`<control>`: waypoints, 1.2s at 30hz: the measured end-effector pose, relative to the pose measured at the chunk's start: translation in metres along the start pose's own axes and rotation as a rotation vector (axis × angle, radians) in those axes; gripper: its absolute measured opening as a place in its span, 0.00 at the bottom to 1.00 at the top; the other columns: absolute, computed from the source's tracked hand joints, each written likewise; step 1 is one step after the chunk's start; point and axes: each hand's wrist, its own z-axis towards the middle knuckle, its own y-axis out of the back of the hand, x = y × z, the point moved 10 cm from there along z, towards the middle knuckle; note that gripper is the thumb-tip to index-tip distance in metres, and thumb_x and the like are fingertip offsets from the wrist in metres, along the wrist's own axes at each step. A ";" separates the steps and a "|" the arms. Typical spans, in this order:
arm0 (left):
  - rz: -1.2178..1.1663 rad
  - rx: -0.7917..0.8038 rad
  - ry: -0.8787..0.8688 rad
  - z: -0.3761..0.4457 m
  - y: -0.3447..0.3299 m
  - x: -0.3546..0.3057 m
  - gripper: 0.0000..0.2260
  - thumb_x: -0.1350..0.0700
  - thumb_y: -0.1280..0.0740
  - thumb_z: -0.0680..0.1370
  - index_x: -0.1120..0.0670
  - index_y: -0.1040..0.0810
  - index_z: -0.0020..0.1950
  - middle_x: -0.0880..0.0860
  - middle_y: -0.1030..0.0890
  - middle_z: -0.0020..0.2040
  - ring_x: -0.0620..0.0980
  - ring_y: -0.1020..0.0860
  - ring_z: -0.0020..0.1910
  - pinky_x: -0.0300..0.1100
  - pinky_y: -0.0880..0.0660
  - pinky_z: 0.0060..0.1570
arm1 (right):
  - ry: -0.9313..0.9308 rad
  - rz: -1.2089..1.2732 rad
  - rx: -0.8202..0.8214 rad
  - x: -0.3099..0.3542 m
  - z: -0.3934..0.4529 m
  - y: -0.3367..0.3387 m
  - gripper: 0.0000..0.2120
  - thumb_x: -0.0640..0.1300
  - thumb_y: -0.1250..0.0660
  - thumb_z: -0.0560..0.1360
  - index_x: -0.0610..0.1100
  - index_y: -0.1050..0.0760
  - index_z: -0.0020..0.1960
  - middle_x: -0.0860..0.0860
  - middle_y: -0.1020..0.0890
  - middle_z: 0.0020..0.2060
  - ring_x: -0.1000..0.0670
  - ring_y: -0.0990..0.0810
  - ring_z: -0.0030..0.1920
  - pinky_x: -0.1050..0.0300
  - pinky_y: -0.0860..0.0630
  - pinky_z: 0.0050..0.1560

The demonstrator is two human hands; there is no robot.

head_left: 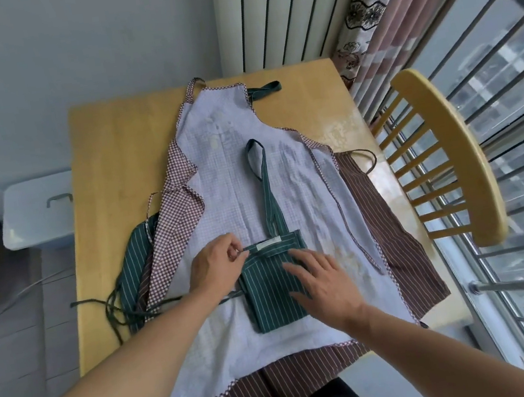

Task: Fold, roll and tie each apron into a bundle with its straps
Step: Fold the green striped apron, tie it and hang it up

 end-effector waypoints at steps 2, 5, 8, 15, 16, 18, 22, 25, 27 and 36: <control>-0.005 0.085 -0.001 -0.009 -0.013 -0.001 0.07 0.53 0.26 0.76 0.46 0.24 0.50 0.41 0.23 0.42 0.42 0.24 0.42 0.40 0.25 0.40 | 0.110 -0.047 0.134 0.016 -0.008 -0.019 0.35 0.57 0.27 0.73 0.51 0.34 0.77 0.49 0.32 0.77 0.44 0.34 0.77 0.40 0.31 0.74; 0.036 0.095 0.100 -0.018 -0.022 0.016 0.16 0.52 0.27 0.77 0.47 0.26 0.62 0.43 0.24 0.53 0.46 0.23 0.52 0.46 0.22 0.50 | 0.169 -0.136 0.351 0.024 -0.020 -0.047 0.41 0.59 0.35 0.78 0.54 0.53 0.83 0.51 0.58 0.82 0.44 0.61 0.81 0.42 0.64 0.79; -0.024 0.078 0.357 -0.022 -0.019 0.046 0.13 0.46 0.27 0.77 0.50 0.24 0.56 0.45 0.21 0.53 0.47 0.21 0.50 0.47 0.20 0.48 | 0.053 -0.161 0.447 0.014 -0.027 -0.058 0.43 0.59 0.37 0.80 0.58 0.64 0.82 0.52 0.67 0.80 0.42 0.71 0.79 0.36 0.70 0.77; -0.223 0.145 0.239 -0.002 -0.026 0.021 0.07 0.50 0.29 0.79 0.50 0.21 0.43 0.47 0.19 0.42 0.48 0.20 0.42 0.41 0.23 0.39 | -0.023 -0.136 0.429 0.008 -0.033 -0.060 0.43 0.57 0.38 0.81 0.58 0.66 0.82 0.51 0.66 0.81 0.43 0.71 0.79 0.40 0.68 0.78; -0.263 0.145 0.250 0.000 -0.029 0.022 0.07 0.51 0.29 0.80 0.51 0.21 0.44 0.48 0.19 0.43 0.49 0.19 0.43 0.41 0.23 0.38 | -0.038 -0.119 0.441 0.006 -0.034 -0.059 0.42 0.58 0.38 0.81 0.57 0.64 0.82 0.51 0.65 0.81 0.44 0.69 0.80 0.41 0.64 0.80; -0.380 0.159 0.316 0.003 -0.037 0.030 0.06 0.54 0.30 0.80 0.53 0.23 0.45 0.52 0.19 0.45 0.53 0.18 0.44 0.44 0.19 0.40 | -0.068 -0.017 0.415 0.006 -0.034 -0.053 0.39 0.63 0.40 0.81 0.57 0.58 0.83 0.52 0.59 0.82 0.46 0.60 0.82 0.42 0.54 0.82; -0.508 0.144 0.467 -0.001 -0.043 0.045 0.11 0.54 0.26 0.77 0.53 0.25 0.53 0.51 0.18 0.49 0.52 0.16 0.45 0.44 0.18 0.43 | -0.480 0.515 -0.047 -0.026 -0.028 -0.008 0.34 0.65 0.39 0.80 0.52 0.41 0.80 0.56 0.37 0.74 0.55 0.37 0.73 0.56 0.36 0.74; -0.541 0.200 0.477 -0.002 -0.050 0.044 0.15 0.54 0.23 0.75 0.52 0.23 0.58 0.50 0.19 0.52 0.49 0.18 0.50 0.45 0.17 0.48 | -0.898 0.871 -0.045 -0.059 -0.026 -0.023 0.31 0.57 0.32 0.80 0.46 0.36 0.77 0.50 0.26 0.67 0.49 0.25 0.68 0.54 0.26 0.66; -0.506 0.175 0.445 0.000 -0.045 0.042 0.11 0.55 0.22 0.74 0.52 0.19 0.55 0.49 0.17 0.50 0.48 0.18 0.50 0.42 0.19 0.48 | -0.957 0.885 0.065 -0.065 -0.018 -0.033 0.27 0.55 0.33 0.81 0.41 0.30 0.73 0.47 0.20 0.64 0.47 0.20 0.62 0.53 0.22 0.61; -0.657 0.290 0.454 0.005 -0.054 0.031 0.07 0.60 0.27 0.78 0.55 0.21 0.53 0.54 0.14 0.52 0.46 0.18 0.40 0.47 0.18 0.48 | -0.881 0.739 0.067 -0.076 -0.020 -0.025 0.09 0.51 0.37 0.83 0.46 0.28 0.55 0.51 0.19 0.46 0.50 0.19 0.45 0.50 0.20 0.49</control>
